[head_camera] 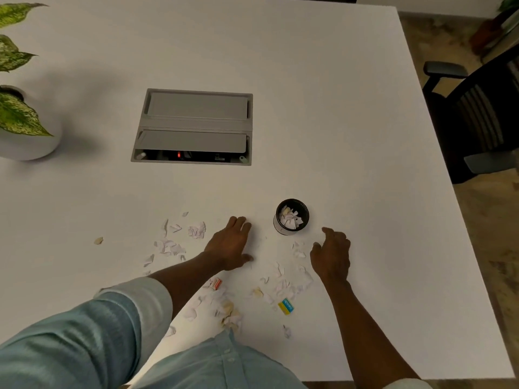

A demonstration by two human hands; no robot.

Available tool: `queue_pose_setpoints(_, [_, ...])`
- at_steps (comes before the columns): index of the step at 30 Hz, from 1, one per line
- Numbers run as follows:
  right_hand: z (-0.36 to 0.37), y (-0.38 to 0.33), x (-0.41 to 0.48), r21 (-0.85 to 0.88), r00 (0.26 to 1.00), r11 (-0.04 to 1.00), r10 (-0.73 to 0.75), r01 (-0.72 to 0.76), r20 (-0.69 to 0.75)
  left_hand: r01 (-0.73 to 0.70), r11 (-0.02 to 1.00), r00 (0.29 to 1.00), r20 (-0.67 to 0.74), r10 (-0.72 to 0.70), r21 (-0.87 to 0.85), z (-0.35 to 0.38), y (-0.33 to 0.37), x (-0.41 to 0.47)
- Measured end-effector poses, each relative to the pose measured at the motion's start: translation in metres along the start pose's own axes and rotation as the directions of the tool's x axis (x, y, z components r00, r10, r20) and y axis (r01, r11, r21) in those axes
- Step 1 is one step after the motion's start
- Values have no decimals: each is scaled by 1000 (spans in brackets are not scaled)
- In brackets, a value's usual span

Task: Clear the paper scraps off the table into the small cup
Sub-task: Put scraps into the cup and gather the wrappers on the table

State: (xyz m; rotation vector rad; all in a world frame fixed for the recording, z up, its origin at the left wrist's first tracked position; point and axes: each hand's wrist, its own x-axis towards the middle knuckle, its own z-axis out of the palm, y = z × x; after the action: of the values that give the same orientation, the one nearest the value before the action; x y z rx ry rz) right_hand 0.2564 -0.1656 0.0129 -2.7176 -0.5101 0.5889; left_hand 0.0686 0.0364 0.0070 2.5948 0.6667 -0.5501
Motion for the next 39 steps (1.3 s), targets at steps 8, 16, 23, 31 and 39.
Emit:
queue_pose_setpoints(8, [32, 2, -10, -264, 979, 954, -97, 143, 179, -197, 969, 979, 82, 187, 150, 28, 3, -2])
queue_pose_setpoints(16, [57, 1, -53, -321, 910, 866, -294, 383, 292, -236, 960, 972, 51, 231, 151, 47, 15, -19])
queue_pose_setpoints(23, [63, -4, -88, -395, 826, 739, -396, 545, 401, -240, 958, 970, 4, 243, 159, 57, 23, -41])
queue_pose_setpoints(31, [59, -22, -98, -405, 765, 650, -530, 643, 366, -229, 972, 973, 1, 229, 50, 61, 19, -46])
queue_pose_setpoints(39, [60, -18, -75, -156, 838, 838, -473, 523, 271, 75, 922, 984, -121, -131, -380, 36, 25, -35])
